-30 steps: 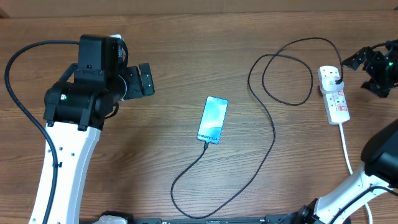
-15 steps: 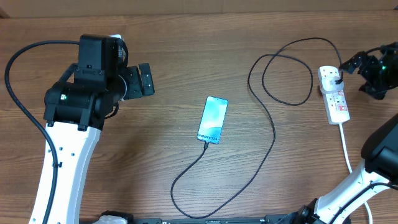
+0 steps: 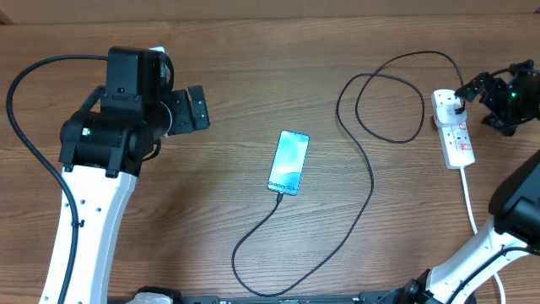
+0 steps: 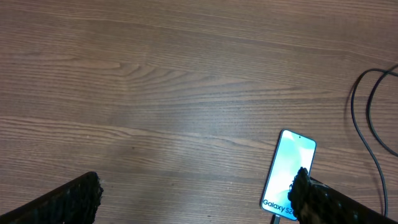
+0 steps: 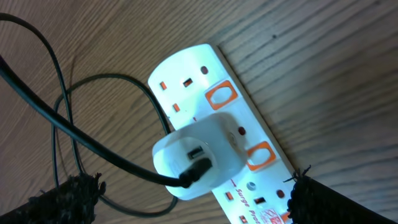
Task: Plug charger to phone and switch on socket
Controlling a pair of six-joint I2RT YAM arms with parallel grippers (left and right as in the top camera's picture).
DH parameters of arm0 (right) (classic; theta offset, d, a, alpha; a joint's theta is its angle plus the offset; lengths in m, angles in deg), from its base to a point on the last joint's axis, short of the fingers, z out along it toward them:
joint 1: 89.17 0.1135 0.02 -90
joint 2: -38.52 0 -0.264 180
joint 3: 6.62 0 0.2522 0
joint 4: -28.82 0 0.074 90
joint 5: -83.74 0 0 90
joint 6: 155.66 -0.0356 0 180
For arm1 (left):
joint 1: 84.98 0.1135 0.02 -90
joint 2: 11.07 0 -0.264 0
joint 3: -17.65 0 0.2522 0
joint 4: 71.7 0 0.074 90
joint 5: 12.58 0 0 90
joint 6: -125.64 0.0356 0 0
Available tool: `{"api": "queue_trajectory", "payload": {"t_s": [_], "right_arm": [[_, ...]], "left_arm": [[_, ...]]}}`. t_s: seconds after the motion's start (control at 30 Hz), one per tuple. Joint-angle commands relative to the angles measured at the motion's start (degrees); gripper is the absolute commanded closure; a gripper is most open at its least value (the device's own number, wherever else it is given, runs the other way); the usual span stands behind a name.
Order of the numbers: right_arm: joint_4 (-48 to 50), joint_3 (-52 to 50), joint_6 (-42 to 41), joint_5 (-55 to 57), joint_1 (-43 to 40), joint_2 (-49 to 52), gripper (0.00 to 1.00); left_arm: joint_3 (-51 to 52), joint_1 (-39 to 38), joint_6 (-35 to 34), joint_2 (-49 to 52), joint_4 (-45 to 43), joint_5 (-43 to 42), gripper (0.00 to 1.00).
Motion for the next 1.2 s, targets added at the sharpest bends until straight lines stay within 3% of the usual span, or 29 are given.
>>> {"api": "queue_trajectory", "payload": {"t_s": [0.0, 1.17], "right_arm": [[1.01, -0.11, -0.15, -0.96, 2.1, 2.51, 0.0], [4.9, -5.35, -1.88, 1.49, 4.76, 3.26, 0.0]], "left_arm": [[-0.37, 0.0, 1.07, 0.17, -0.04, 0.7, 0.0], [-0.37, 0.0, 1.07, 0.17, -0.04, 0.7, 0.0]]}}
